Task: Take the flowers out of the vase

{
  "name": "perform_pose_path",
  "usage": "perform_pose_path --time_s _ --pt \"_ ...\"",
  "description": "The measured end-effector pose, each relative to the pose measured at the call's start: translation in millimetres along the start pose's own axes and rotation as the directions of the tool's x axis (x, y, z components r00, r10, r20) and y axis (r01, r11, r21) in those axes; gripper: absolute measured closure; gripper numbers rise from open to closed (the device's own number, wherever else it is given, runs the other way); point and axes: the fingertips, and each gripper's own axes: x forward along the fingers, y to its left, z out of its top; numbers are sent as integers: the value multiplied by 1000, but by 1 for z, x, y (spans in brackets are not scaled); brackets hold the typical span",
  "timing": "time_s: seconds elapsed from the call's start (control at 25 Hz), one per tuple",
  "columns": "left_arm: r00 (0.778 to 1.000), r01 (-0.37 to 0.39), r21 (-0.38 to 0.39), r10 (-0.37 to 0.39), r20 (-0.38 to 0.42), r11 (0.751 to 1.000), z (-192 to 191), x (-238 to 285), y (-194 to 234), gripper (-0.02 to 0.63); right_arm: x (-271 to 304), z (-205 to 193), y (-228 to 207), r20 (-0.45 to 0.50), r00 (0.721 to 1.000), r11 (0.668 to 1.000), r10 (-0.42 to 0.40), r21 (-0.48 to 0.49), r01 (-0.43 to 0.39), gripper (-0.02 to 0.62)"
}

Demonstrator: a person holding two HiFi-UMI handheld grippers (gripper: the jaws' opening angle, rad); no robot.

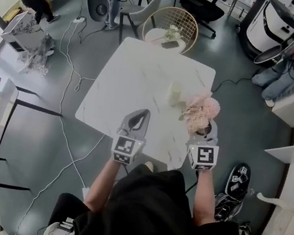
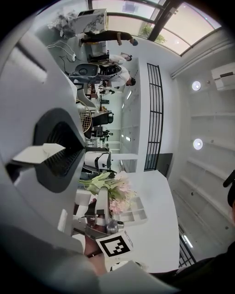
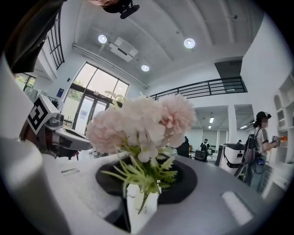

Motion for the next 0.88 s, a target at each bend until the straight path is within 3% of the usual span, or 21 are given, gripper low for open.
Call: perform_pose_path --time_s 0.88 --pt "995 87 13 -86 -42 996 -17 4 -46 598 -55 -59 7 -132 991 997 -21 66 30 468"
